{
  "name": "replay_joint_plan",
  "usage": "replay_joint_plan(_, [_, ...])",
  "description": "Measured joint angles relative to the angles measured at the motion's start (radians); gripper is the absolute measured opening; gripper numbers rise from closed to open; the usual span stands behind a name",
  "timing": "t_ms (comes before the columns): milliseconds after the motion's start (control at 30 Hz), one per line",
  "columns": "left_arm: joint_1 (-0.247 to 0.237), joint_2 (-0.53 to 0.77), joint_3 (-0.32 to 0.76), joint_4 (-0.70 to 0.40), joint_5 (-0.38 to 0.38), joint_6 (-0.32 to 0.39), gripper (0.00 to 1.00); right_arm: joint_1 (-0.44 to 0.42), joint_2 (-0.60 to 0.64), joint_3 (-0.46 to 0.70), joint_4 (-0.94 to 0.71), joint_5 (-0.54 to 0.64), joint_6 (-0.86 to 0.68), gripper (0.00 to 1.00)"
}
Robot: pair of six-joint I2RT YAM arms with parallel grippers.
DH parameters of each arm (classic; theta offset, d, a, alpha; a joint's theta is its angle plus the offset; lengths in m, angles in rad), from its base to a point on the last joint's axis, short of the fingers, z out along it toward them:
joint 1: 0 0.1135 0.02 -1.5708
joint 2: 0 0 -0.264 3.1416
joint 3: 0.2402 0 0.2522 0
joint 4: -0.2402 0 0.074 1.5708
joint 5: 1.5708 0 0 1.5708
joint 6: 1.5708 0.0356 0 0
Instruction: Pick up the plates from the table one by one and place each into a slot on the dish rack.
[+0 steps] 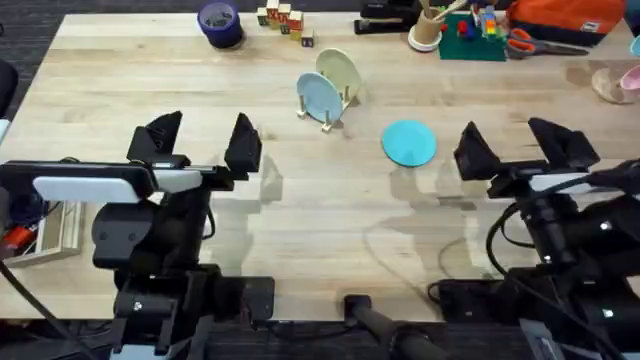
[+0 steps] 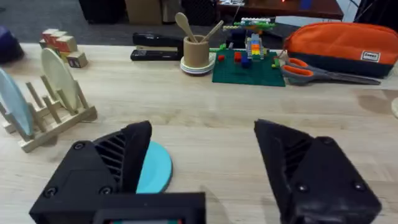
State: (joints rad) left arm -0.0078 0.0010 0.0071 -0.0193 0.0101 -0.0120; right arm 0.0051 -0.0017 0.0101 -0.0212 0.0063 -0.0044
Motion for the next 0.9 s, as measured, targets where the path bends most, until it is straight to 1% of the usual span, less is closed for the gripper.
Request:
replay_joint_plan(233, [0.0,0.0,0.0,0.004,0.0,0.0,0.993,0.0,0.0,0.0,0.0,0.005,-0.008,0.994])
replay_joint_plan(400, [0.0,0.0,0.0,0.075,0.0,0.0,0.993,0.0,0.0,0.002,-0.003,0.005,-0.006,0.992])
replay_joint_plan(467, [0.0,0.0,0.001,0.066,0.0,0.0,0.993,0.0,0.004,0.011,-0.017,0.005,-0.004,0.991])
replay_joint_plan(533, [0.0,0.0,0.006,0.029,0.0,-0.003,0.993,0.0,0.015,0.034,-0.054,0.005,-0.003,0.991])
replay_joint_plan(633, [0.0,0.006,0.028,-0.02,0.0,-0.013,0.993,0.0,0.055,0.098,-0.111,0.005,-0.003,0.992])
replay_joint_plan(700, [0.0,0.029,0.064,-0.042,0.0,-0.034,0.993,0.0,0.096,0.161,-0.153,0.007,-0.003,0.992])
replay_joint_plan(800, [0.0,0.086,0.132,-0.054,0.001,-0.079,0.993,0.0,0.181,0.271,-0.214,0.008,-0.003,0.992])
replay_joint_plan(900, [0.0,0.173,0.209,-0.056,0.022,-0.11,0.993,0.0,0.3,0.404,-0.288,0.008,-0.003,0.992])
